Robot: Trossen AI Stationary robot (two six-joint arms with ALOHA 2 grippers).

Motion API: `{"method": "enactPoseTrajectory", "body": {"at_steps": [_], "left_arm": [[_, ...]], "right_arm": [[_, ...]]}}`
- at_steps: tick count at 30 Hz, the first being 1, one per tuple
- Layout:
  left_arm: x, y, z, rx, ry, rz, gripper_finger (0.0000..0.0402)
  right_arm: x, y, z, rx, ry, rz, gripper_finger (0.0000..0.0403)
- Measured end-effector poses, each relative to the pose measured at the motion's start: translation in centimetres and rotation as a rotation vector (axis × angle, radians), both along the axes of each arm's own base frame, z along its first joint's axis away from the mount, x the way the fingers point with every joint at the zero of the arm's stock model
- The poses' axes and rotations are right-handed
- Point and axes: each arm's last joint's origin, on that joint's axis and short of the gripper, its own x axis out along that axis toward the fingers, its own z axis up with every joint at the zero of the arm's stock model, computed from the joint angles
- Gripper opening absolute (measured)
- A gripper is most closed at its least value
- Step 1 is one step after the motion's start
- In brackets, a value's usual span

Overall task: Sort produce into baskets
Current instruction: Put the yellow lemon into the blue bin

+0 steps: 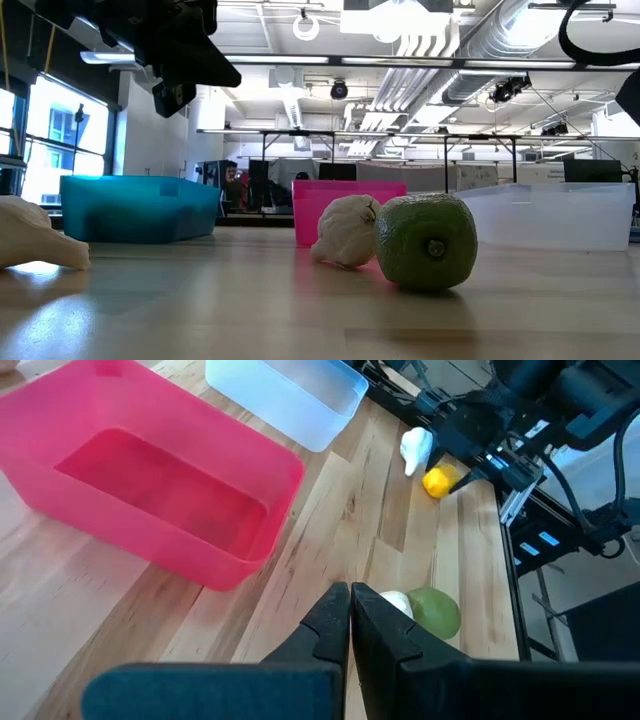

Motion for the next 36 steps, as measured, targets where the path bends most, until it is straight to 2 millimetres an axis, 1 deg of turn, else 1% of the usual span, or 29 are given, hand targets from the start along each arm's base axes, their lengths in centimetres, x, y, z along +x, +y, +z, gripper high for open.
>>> {"method": "enactPoseTrajectory", "body": {"at_steps": [4, 7, 10, 14, 19, 21, 26, 30, 33, 36], "left_arm": [[0.0, 0.0, 0.0, -0.005, 0.005, 0.008, 0.0000], [-0.3, 0.3, -0.3, 0.000, 0.038, 0.094, 0.0000], [-0.3, 0.4, -0.1, 0.036, 0.024, 0.094, 0.0000], [-0.8, 0.4, 0.7, 0.063, -0.011, 0.060, 0.0000], [-1.8, 0.7, 2.3, 0.102, -0.085, 0.047, 0.0000], [-2.3, 0.8, 2.9, 0.105, -0.116, 0.044, 0.0000], [-3.3, 1.0, 4.1, 0.137, -0.169, 0.028, 0.0000], [-4.0, 1.3, 4.2, 0.166, -0.149, 0.023, 0.0000], [-4.5, 1.5, 4.4, 0.161, -0.148, 0.031, 0.0000], [-4.8, 1.7, 4.7, 0.163, -0.163, 0.051, 0.0000]], "right_arm": [[0.6, -0.3, 0.0, 0.018, -0.018, -0.022, 0.0169], [0.9, -0.6, 0.2, 0.023, -0.029, -0.016, 0.0140], [1.2, -1.1, 1.0, 0.044, -0.061, -0.012, 0.0122], [2.4, -1.6, 3.4, 0.076, -0.164, 0.004, 0.0120], [5.2, -2.4, 6.9, 0.034, -0.364, 0.012, 0.0120], [6.4, -3.0, 8.1, -0.001, -0.433, 0.005, 0.0120], [9.4, -5.7, 10.2, -0.087, -0.613, -0.049, 0.0119], [11.6, -8.5, 11.2, -0.137, -0.770, -0.080, 0.0119], [12.9, -10.6, 12.0, -0.188, -0.879, -0.087, 0.0119], [13.8, -12.6, 12.5, -0.238, -0.955, -0.078, 0.0119]]}}
